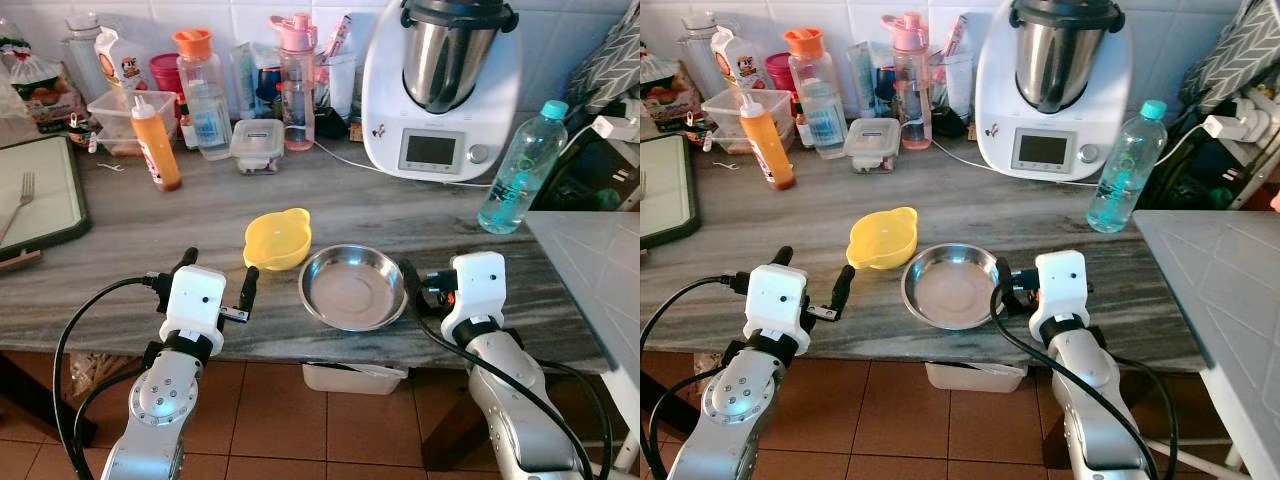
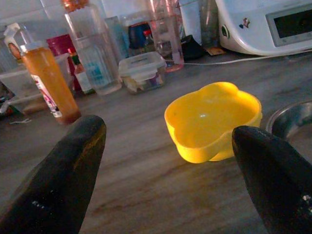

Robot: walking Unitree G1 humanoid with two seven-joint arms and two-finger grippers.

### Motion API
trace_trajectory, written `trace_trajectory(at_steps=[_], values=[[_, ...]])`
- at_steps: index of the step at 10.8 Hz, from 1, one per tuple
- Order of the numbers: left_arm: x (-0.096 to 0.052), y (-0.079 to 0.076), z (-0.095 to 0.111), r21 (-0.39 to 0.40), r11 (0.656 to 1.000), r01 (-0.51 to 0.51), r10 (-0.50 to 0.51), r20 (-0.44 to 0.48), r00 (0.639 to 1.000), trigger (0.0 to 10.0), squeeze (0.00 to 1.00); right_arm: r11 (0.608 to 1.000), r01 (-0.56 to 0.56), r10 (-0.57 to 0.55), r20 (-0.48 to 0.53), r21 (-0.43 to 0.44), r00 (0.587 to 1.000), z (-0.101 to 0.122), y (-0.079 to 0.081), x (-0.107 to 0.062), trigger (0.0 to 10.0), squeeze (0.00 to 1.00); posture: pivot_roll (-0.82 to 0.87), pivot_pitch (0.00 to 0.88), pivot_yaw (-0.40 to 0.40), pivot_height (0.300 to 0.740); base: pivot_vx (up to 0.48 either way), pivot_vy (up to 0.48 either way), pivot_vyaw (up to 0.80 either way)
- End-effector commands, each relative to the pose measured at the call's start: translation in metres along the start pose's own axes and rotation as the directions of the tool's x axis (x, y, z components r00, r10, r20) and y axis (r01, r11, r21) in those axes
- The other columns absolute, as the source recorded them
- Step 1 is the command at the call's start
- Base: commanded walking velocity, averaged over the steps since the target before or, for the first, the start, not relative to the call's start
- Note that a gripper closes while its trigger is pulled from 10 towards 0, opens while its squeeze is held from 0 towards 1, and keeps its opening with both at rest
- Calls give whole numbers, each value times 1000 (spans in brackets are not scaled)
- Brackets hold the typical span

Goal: Setting the table

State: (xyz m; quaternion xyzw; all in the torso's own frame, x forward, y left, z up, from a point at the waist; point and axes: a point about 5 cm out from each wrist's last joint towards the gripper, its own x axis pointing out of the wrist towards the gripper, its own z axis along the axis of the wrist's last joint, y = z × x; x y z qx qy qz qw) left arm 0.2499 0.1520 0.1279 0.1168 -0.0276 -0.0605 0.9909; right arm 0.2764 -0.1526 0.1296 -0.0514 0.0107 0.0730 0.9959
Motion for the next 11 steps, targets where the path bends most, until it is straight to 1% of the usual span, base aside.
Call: trace_trajectory(at_steps=[1,11], values=[[0,1,-4,11,1000,-2,3,-25,1000,10000,0,1000,1,-1,0,2,1000,0,0,2,10000,0,128,0,3,740,0,0,0],[1,-2,-4,16,1000,10,-9,-39,999,10000,0,1000,14,-14,-4,8,1000,-2,-1,5,10000,0,122,0,11,740,-270,0,0]])
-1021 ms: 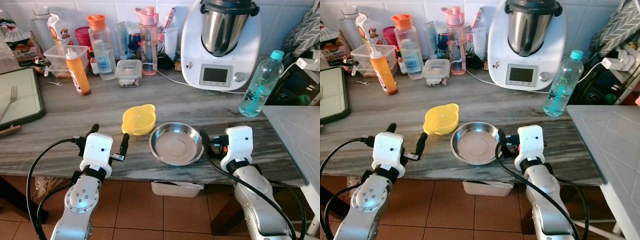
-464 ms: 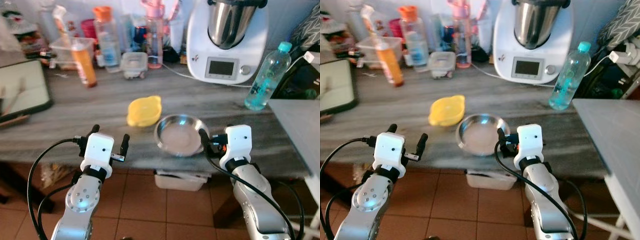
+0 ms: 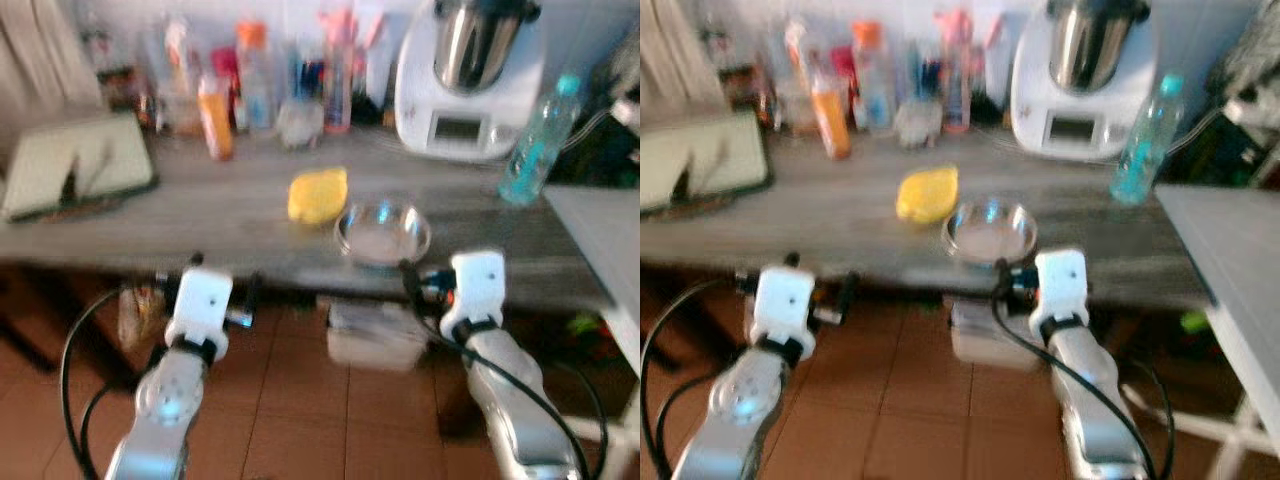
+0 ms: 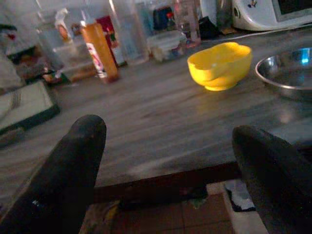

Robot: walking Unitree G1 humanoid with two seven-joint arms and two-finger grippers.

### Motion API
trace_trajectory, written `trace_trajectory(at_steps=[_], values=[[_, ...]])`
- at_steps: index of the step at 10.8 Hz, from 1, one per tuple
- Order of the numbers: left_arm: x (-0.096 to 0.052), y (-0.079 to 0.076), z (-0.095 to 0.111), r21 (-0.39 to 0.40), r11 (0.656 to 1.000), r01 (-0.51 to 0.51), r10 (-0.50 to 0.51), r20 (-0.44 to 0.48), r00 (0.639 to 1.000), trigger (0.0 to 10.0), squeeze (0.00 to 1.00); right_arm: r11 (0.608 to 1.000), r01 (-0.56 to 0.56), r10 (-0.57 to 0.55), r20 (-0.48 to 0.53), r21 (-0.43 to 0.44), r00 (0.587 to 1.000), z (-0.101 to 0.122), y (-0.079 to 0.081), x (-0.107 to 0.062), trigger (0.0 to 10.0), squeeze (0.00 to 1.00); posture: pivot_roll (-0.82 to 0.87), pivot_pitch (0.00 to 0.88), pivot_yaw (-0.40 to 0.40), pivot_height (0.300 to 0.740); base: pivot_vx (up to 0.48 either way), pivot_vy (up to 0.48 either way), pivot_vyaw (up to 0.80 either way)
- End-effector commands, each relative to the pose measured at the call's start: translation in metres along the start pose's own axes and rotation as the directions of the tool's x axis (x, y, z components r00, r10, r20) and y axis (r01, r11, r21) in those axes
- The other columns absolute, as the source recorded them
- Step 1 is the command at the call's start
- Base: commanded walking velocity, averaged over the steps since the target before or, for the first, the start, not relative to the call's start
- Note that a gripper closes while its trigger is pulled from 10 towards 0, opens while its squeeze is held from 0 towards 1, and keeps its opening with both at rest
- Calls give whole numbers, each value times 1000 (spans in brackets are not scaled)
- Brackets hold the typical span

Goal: Setting the table

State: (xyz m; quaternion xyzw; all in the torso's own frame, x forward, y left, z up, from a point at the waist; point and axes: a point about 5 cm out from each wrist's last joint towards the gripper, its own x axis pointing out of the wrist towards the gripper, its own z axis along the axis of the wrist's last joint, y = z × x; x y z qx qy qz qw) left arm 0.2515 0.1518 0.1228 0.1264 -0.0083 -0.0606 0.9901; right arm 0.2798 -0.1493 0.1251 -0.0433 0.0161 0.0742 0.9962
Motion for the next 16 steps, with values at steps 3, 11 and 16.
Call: trace_trajectory(at_steps=[3,11,16], values=[[0,-1,0,1,1000,4,-4,-3,1000,10000,0,1000,19,-19,5,-10,1000,1,-5,0,10000,0,121,0,12,740,-282,0,0],[2,-4,0,12,1000,22,-22,16,1000,10000,0,1000,-9,10,52,-18,999,8,-4,1,10000,0,118,0,4,740,-218,0,0],[4,-8,4,-24,998,57,-56,44,997,10000,0,996,0,5,62,-84,998,7,3,6,10000,0,134,0,3,740,0,0,0]])
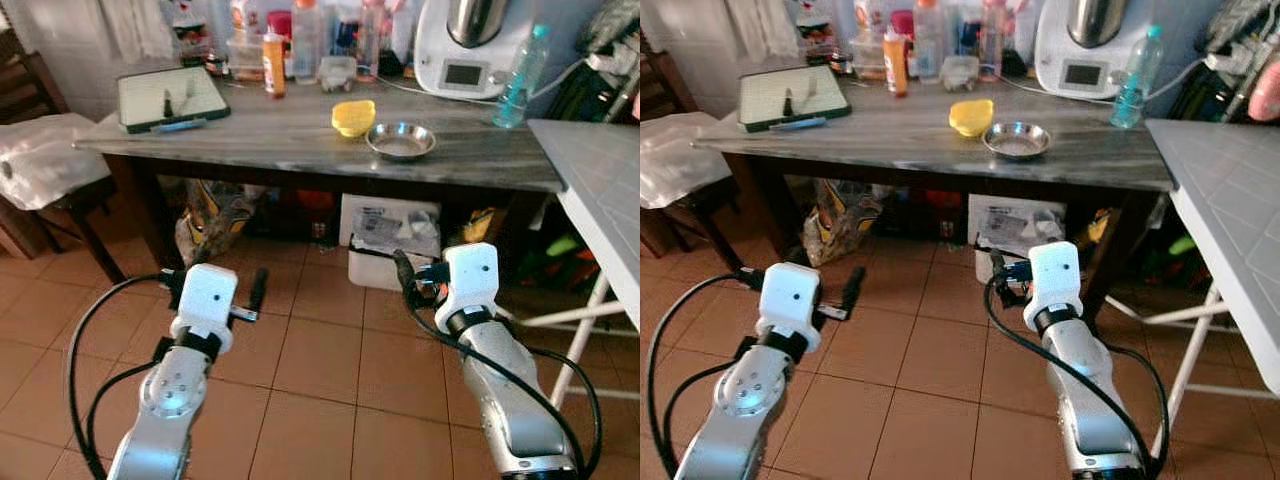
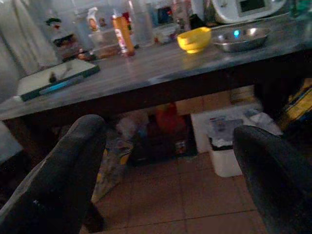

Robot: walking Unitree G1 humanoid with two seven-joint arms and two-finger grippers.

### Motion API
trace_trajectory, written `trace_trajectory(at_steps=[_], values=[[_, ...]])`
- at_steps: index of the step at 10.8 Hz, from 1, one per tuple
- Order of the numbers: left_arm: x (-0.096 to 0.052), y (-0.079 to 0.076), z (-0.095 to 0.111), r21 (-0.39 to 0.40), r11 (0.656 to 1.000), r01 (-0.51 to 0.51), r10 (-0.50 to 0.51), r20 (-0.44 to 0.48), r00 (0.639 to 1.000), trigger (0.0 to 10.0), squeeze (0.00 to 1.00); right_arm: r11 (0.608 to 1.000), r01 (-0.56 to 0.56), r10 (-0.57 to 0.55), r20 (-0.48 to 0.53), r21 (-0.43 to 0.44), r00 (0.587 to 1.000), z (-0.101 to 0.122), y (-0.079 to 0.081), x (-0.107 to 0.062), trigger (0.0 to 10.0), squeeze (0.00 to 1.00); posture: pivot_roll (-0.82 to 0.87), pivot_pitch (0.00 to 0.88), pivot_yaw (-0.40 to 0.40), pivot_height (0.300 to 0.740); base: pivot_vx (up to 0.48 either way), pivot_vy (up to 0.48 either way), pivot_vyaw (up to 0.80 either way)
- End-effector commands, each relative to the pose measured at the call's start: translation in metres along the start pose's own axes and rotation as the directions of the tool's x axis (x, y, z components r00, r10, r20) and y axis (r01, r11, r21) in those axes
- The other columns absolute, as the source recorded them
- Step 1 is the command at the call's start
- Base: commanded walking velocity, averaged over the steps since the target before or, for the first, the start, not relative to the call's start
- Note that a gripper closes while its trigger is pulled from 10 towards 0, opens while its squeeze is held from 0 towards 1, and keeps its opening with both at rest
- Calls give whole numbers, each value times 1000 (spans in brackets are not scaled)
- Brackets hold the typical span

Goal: Setting the table

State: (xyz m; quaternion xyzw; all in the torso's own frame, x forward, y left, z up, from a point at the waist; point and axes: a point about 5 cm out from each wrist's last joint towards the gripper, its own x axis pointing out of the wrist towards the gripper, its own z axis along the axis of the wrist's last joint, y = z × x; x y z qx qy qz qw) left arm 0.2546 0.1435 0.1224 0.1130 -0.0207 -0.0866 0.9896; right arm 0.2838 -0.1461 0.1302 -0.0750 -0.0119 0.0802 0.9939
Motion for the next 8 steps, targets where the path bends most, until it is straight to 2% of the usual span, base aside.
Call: trace_trajectory(at_steps=[1,4,5,7,8], values=[[0,0,2,1,1000,9,-9,13,1000,10000,0,1000,6,-5,13,-20,1000,2,1,1,10000,0,133,0,2,740,0,0,0],[1,-4,3,-11,999,38,-38,16,999,10000,0,1000,27,-26,11,-4,1000,0,-3,1,10000,0,123,0,6,740,0,0,0],[2,-4,3,-15,999,44,-43,18,999,10000,0,1000,18,-17,11,-23,1000,0,-1,0,10000,0,118,0,8,740,0,0,0],[2,-6,3,-18,998,52,-52,18,999,10000,0,1000,-27,27,4,5,1000,-1,3,-2,10000,0,118,0,7,740,0,0,0],[2,-6,3,-17,998,56,-56,17,998,10000,0,1000,-16,17,18,-21,1000,0,2,-2,10000,0,119,0,8,740,0,-326,0]])
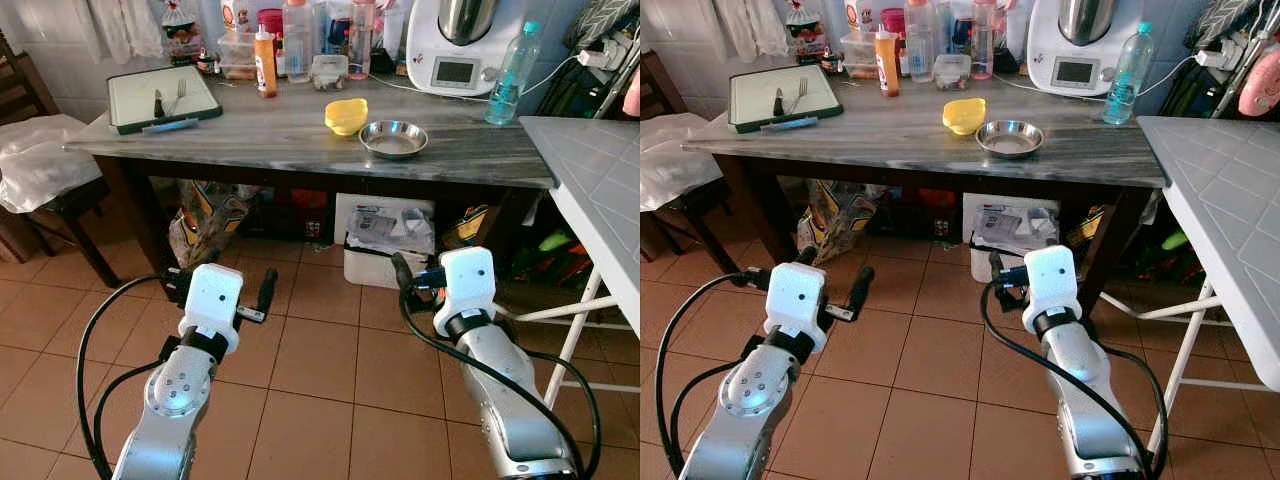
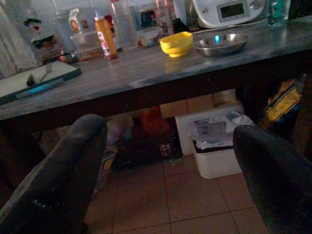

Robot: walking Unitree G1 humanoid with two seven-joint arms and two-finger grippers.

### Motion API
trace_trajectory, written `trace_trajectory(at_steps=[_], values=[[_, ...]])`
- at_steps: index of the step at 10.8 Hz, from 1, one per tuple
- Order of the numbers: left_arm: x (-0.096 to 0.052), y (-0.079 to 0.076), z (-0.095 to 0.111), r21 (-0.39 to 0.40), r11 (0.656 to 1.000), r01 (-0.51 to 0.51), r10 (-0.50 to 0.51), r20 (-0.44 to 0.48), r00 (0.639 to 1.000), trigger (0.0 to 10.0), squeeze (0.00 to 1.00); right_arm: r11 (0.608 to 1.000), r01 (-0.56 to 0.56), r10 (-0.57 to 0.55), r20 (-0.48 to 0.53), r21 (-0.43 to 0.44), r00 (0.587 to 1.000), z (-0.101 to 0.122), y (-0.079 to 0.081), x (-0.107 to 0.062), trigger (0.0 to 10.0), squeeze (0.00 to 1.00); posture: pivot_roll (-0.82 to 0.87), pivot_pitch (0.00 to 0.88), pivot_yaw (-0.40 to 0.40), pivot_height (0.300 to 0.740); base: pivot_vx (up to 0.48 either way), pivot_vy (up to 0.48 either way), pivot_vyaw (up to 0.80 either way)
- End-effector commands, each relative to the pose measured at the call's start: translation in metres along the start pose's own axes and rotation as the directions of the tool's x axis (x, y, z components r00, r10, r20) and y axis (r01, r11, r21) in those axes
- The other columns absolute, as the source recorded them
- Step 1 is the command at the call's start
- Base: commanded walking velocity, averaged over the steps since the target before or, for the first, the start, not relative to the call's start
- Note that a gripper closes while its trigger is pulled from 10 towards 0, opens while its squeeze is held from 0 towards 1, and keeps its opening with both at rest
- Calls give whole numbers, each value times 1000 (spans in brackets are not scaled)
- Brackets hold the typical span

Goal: Setting the table

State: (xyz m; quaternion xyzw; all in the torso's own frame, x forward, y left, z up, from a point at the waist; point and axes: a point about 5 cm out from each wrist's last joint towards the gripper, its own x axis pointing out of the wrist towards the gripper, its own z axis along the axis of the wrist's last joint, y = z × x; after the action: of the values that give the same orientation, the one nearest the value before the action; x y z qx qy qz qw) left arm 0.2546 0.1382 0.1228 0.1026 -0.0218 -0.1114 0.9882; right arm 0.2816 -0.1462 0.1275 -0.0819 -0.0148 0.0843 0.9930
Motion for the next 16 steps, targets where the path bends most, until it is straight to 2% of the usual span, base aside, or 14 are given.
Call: trace_trajectory(at_steps=[1,8,16], values=[[0,-1,1,1,1000,7,-7,6,1000,10000,0,1000,7,-7,12,8,1000,2,0,1,10000,0,121,0,8,740,0,-345,0],[2,0,1,-4,1000,14,-14,5,1000,10000,0,999,-21,21,10,42,1000,3,2,0,10000,0,114,0,14,740,0,-417,0],[6,-4,1,-6,1000,20,-20,13,1000,10000,0,999,-9,9,17,33,1000,4,-1,0,10000,0,108,0,12,740,0,-438,0]])
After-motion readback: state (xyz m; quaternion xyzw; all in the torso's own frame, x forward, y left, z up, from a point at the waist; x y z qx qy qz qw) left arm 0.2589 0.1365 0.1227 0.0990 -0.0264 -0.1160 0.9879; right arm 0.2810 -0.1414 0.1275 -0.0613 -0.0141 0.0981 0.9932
